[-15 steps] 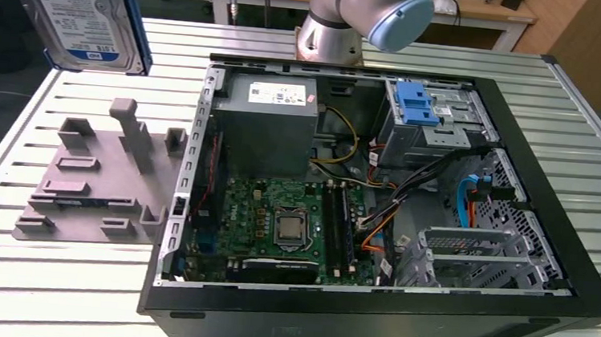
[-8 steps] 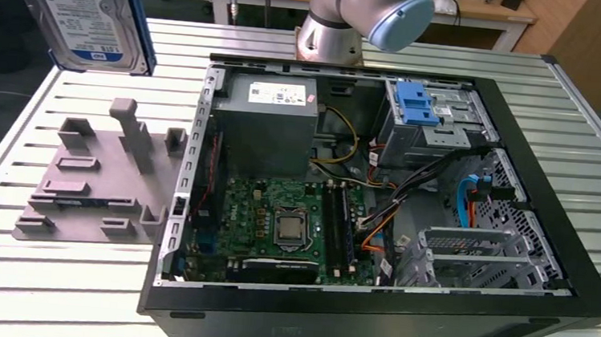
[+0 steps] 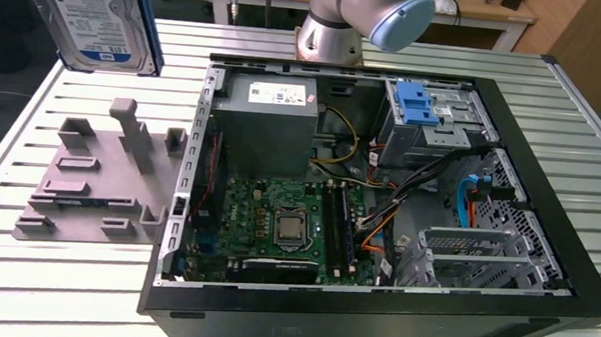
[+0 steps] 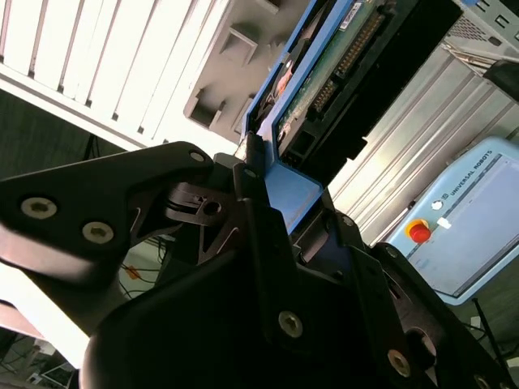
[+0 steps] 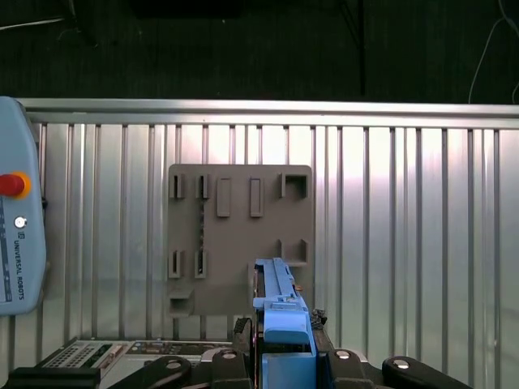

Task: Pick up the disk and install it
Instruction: 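Pick up the disk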

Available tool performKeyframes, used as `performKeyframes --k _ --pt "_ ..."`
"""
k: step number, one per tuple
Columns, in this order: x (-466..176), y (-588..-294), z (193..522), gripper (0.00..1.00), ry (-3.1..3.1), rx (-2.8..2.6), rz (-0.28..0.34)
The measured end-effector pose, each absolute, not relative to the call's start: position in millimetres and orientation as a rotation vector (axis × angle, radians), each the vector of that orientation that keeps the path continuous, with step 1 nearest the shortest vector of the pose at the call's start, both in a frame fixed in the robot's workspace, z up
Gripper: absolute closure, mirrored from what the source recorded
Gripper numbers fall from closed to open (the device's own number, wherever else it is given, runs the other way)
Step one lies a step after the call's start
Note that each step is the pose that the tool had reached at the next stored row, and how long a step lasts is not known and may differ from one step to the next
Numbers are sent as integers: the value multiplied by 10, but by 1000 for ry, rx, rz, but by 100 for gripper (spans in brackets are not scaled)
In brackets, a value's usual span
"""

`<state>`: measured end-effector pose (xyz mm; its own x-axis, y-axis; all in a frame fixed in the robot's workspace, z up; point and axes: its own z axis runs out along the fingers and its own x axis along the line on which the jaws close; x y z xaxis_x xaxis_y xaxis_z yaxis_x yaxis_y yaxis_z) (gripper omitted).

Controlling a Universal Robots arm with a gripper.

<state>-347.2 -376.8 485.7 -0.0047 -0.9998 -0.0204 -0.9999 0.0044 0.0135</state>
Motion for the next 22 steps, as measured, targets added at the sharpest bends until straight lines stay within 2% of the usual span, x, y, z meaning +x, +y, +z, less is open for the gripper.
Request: performKeyframes --k 22 --pt "-3331 -3779 4857 64 2223 -2213 38"
